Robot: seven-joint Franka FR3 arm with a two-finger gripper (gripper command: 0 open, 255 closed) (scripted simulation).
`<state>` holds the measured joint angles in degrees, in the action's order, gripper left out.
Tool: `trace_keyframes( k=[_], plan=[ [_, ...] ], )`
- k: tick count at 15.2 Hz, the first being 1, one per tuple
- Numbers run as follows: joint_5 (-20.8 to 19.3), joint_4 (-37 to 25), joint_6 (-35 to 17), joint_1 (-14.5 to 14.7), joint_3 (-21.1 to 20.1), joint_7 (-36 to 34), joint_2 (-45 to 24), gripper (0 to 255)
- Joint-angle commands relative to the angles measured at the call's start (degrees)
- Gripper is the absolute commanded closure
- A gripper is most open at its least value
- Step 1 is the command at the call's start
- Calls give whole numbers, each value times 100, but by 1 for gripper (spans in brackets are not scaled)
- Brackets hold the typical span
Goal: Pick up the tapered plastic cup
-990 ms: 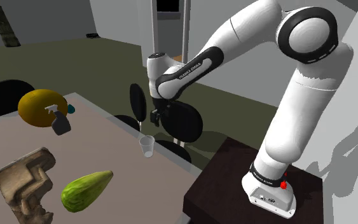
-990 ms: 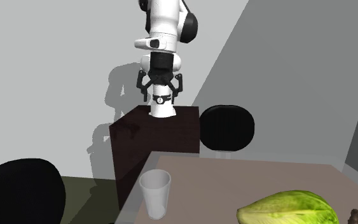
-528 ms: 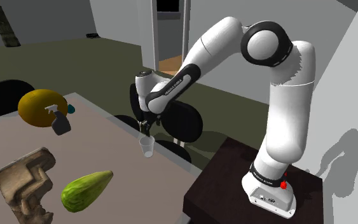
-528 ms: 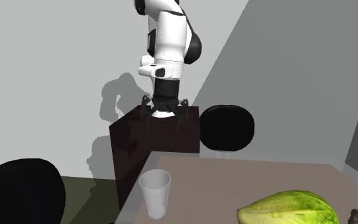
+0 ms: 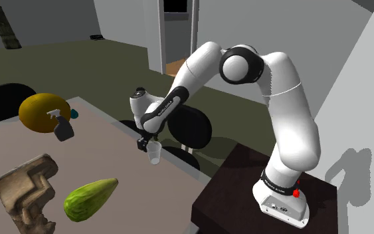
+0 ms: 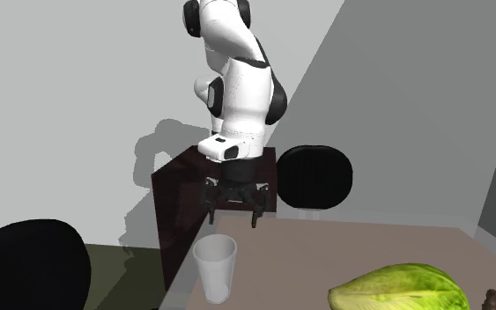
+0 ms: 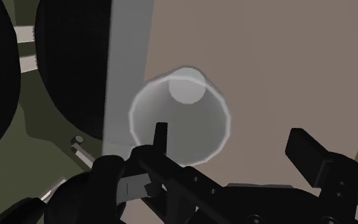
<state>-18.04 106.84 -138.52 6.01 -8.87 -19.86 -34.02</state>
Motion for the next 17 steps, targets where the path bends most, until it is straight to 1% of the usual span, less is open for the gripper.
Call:
trace_keyframes(
  k=[1,2,11,12,17],
  plan=[
    [-63,-451,4,84,59,-43,-470,0],
    [-72,-551,10,104,71,-50,-569,0],
    [-176,-696,-314,172,171,-152,-1039,0],
    [-176,-700,-310,175,170,-155,-1039,255],
    [-176,-693,-313,172,171,-153,-1036,255]
  ],
)
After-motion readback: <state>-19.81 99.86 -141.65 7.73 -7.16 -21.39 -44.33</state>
